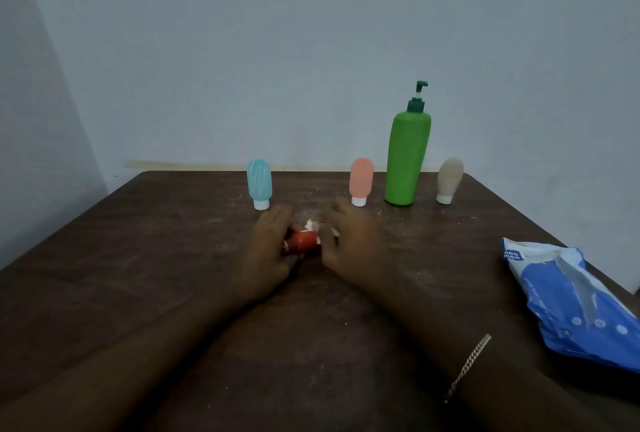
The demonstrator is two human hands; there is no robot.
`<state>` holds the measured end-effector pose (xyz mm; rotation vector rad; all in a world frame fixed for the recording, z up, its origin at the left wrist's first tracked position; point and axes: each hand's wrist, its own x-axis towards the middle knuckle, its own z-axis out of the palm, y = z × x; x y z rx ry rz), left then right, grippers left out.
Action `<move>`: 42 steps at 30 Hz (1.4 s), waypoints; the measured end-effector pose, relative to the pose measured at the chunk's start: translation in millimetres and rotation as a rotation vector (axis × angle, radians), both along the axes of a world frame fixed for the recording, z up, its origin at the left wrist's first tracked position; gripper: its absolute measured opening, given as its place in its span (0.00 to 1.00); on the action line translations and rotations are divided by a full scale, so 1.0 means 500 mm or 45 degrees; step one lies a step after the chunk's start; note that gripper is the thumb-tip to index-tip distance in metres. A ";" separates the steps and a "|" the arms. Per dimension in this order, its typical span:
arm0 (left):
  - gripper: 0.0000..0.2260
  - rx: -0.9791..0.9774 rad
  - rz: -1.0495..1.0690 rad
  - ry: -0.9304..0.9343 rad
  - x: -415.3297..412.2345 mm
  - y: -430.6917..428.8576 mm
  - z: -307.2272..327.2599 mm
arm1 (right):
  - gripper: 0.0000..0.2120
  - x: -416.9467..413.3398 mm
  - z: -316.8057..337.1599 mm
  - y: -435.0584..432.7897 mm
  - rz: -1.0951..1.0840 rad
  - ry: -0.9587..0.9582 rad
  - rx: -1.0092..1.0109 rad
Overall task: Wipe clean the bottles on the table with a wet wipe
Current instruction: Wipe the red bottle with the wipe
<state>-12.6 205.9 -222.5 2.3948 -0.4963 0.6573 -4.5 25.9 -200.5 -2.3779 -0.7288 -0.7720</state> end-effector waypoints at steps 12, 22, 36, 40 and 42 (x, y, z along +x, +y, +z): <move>0.19 -0.239 0.059 0.298 0.006 0.007 0.014 | 0.09 0.058 -0.010 -0.092 -0.367 0.190 0.374; 0.20 -0.281 0.054 0.385 0.012 0.017 0.007 | 0.09 0.074 -0.017 -0.100 -0.339 0.237 0.371; 0.21 -0.650 -0.011 0.452 0.006 0.017 0.021 | 0.07 0.073 -0.005 -0.087 -0.277 0.221 0.407; 0.21 -0.946 -0.106 0.485 0.000 0.015 0.035 | 0.04 0.067 -0.006 -0.094 -0.239 0.351 0.446; 0.22 -1.283 -0.157 0.467 0.004 0.017 0.038 | 0.04 0.056 -0.009 -0.081 -0.183 0.375 0.465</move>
